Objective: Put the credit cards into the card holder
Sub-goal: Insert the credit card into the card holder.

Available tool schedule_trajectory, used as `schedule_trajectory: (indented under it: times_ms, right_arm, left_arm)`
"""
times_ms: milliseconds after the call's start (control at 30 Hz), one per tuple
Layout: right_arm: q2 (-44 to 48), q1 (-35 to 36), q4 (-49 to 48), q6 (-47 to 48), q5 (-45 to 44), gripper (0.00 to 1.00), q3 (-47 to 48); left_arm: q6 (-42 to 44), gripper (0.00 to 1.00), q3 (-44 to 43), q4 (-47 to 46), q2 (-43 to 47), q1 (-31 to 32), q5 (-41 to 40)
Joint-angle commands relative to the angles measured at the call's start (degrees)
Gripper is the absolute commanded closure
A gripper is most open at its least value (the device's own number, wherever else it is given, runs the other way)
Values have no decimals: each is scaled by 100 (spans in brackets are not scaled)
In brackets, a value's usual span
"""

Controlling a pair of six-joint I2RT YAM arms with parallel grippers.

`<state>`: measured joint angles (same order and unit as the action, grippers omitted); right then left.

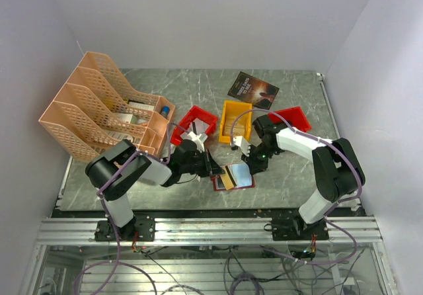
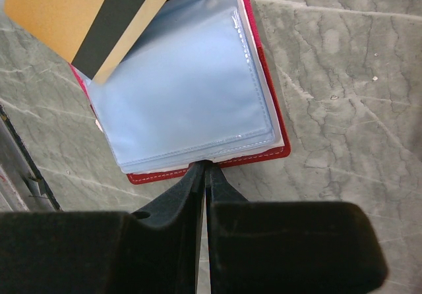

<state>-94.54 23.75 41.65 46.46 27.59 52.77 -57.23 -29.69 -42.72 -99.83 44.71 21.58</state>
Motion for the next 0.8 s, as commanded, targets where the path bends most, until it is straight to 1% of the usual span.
schedule_trajectory:
  times_ms: [0,167,767]
  right_arm:
    - [-88,16,-9,-8,-120,95,-13]
    - [-124,31,-16,-25,-140,95,-4]
    - [-189,66,-96,-168,-228,95,-4]
  left_arm:
    - [160,93,-117,332,-65,-39,-182]
    - [226,93,-161,638,-2,-15,-269]
    - [379,93,-482,1225,-167,71,-313]
